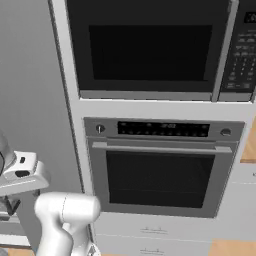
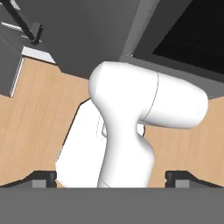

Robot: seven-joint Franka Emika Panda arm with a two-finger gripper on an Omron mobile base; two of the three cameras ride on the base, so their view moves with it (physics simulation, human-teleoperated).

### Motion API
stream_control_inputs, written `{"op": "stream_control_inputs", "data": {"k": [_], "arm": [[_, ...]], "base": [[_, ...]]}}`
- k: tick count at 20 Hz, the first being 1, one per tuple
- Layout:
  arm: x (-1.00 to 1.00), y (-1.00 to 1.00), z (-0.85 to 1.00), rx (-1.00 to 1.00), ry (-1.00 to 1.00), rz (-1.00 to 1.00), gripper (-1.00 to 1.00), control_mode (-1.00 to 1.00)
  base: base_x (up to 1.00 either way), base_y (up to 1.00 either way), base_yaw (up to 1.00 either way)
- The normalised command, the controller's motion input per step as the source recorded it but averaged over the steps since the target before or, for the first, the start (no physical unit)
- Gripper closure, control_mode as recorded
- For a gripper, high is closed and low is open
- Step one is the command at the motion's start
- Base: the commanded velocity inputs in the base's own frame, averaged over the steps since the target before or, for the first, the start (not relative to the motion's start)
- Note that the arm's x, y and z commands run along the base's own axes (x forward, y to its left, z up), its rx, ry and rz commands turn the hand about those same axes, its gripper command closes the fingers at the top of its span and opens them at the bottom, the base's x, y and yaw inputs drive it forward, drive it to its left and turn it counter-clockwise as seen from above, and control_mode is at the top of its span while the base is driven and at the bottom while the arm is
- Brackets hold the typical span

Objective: Take the meat container that has the shrimp and place it on the second highest rack of the freezer. Then take the vegetable container that has the lemon and garlic and place it on the highest rack of the freezer.

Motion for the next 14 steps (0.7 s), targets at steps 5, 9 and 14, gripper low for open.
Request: {"op": "stream_control_inputs", "data": {"k": [5, 9, 14], "arm": [[0.00, 0.00, 0.00, 0.00, 0.00, 0.00, -1.00, 1.00], [0.00, 0.00, 0.00, 0.00, 0.00, 0.00, -1.00, 1.00], [0.00, 0.00, 0.00, 0.00, 0.00, 0.00, -1.00, 1.00]], "base": [[-0.26, -1.00, 0.00], [-0.38, -1.00, 0.00], [-0.13, -1.00, 0.00]]}}
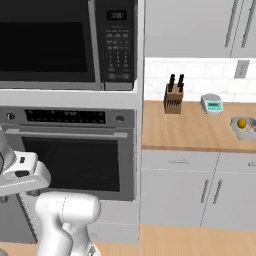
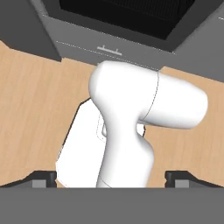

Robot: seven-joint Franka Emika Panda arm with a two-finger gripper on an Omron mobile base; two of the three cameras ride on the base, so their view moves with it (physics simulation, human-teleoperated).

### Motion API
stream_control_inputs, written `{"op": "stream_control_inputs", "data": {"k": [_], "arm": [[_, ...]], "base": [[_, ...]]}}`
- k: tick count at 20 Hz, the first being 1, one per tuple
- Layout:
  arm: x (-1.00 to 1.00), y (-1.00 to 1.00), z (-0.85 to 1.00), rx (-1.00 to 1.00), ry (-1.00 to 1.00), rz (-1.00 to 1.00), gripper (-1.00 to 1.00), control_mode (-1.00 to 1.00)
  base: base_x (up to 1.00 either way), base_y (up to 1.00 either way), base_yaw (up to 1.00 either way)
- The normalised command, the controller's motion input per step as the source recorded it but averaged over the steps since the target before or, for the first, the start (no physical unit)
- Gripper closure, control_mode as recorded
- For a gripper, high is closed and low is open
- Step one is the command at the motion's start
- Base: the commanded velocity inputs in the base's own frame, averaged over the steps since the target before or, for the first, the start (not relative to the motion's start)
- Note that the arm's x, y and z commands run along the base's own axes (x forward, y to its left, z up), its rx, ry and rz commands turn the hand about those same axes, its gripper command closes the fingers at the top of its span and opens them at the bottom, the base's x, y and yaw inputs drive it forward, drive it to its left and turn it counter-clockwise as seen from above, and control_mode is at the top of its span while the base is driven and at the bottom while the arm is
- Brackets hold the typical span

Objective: Take the meat container that has the shrimp and place it on the second highest rack of the freezer. Then take the vegetable container that has the lemon and garlic and place it on the highest rack of the freezer.

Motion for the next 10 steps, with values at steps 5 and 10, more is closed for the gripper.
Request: {"op": "stream_control_inputs", "data": {"k": [5, 10], "arm": [[0.00, 0.00, 0.00, 0.00, 0.00, 0.00, -1.00, 1.00], [0.00, 0.00, 0.00, 0.00, 0.00, 0.00, -1.00, 1.00]], "base": [[0.00, -1.00, 0.00], [0.03, -1.00, 0.00]]}}
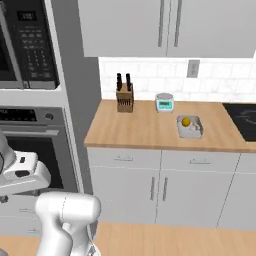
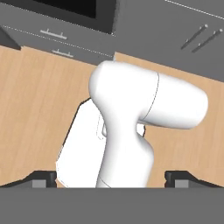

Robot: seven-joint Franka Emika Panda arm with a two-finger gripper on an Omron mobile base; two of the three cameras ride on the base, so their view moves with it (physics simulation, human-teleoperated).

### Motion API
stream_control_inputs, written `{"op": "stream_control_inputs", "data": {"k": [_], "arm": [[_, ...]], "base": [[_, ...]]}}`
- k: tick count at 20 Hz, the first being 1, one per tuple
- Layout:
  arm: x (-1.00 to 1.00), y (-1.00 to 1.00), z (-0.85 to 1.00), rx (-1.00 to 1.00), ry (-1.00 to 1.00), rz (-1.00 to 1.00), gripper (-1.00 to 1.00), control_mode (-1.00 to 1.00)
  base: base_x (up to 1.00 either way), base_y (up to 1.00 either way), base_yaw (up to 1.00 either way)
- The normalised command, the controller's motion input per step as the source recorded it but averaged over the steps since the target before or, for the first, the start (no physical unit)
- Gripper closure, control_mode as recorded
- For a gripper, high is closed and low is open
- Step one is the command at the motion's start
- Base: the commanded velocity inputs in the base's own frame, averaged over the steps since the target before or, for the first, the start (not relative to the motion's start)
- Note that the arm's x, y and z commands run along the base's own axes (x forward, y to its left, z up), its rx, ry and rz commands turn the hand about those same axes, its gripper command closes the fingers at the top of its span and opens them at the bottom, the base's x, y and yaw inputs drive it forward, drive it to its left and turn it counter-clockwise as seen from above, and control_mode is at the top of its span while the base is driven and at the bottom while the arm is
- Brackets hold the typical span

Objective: Take the meat container that has the shrimp and place it on the second highest rack of the freezer. Then take the vegetable container that has the lemon and garlic and place it on the highest rack of the freezer.

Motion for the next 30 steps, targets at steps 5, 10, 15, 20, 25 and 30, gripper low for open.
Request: {"op": "stream_control_inputs", "data": {"k": [5, 10, 15, 20, 25, 30], "arm": [[0.00, 0.00, 0.00, 0.00, 0.00, 0.00, -1.00, 1.00], [0.00, 0.00, 0.00, 0.00, 0.00, 0.00, -1.00, 1.00], [0.00, 0.00, 0.00, 0.00, 0.00, 0.00, -1.00, 1.00], [0.00, 0.00, 0.00, 0.00, 0.00, 0.00, -1.00, 1.00], [0.02, 0.00, 0.01, 0.02, -0.01, -0.02, -1.00, -1.00], [0.55, -0.16, 0.13, 0.17, 0.00, -0.29, -1.00, -1.00]], "base": [[0.25, -1.00, 0.00], [0.43, -1.00, 0.00], [0.86, -0.97, 0.00], [0.40, -0.21, 0.00], [0.04, 0.00, 0.00], [0.00, 0.00, 0.00]]}}
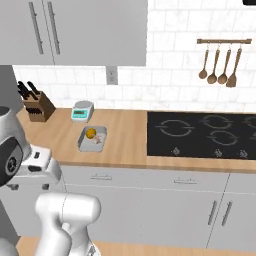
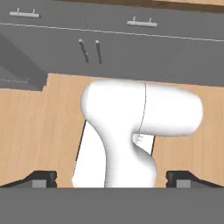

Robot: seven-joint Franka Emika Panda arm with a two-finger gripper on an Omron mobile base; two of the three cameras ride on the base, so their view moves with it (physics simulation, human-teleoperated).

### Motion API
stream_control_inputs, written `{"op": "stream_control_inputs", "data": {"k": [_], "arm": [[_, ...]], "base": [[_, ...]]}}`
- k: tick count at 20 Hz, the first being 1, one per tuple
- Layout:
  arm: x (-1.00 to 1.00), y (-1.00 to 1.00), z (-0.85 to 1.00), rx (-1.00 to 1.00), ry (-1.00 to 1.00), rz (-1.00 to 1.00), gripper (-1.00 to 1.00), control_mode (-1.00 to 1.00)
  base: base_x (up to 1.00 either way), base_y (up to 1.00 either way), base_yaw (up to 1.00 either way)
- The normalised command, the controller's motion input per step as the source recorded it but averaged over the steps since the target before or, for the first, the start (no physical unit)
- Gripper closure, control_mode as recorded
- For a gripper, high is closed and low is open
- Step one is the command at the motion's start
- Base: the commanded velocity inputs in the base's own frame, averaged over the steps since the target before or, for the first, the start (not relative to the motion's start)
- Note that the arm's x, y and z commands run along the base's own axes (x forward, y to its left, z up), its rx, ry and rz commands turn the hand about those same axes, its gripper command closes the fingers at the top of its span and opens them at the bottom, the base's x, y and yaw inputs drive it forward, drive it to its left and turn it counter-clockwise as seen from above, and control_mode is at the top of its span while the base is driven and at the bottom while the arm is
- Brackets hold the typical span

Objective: Take the meat container that has the shrimp and place it on the second highest rack of the freezer. Then take the vegetable container that has the lemon and garlic and place it on the highest rack of the freezer.

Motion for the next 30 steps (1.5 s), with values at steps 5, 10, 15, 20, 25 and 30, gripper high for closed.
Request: {"op": "stream_control_inputs", "data": {"k": [5, 10, 15, 20, 25, 30], "arm": [[0.89, -0.18, 0.21, 0.31, 0.01, -0.40, -1.00, -1.00], [1.00, 0.00, 0.00, 0.25, 0.06, -0.41, -1.00, -1.00], [1.00, 0.00, 0.00, 0.15, 0.11, -0.38, -1.00, -1.00], [1.00, 0.00, -0.02, 0.05, 0.18, -0.39, -1.00, -1.00], [0.59, 0.17, -0.18, 0.05, 0.15, -0.40, -1.00, -1.00], [0.27, 0.25, -0.32, 0.11, 0.10, -0.23, -1.00, -1.00]], "base": [[0.00, 0.00, 0.00], [0.00, 0.00, 0.00], [0.00, 0.00, 0.00], [0.00, 0.00, 0.00], [0.00, 0.00, 0.00], [0.00, 0.00, 0.00]]}}
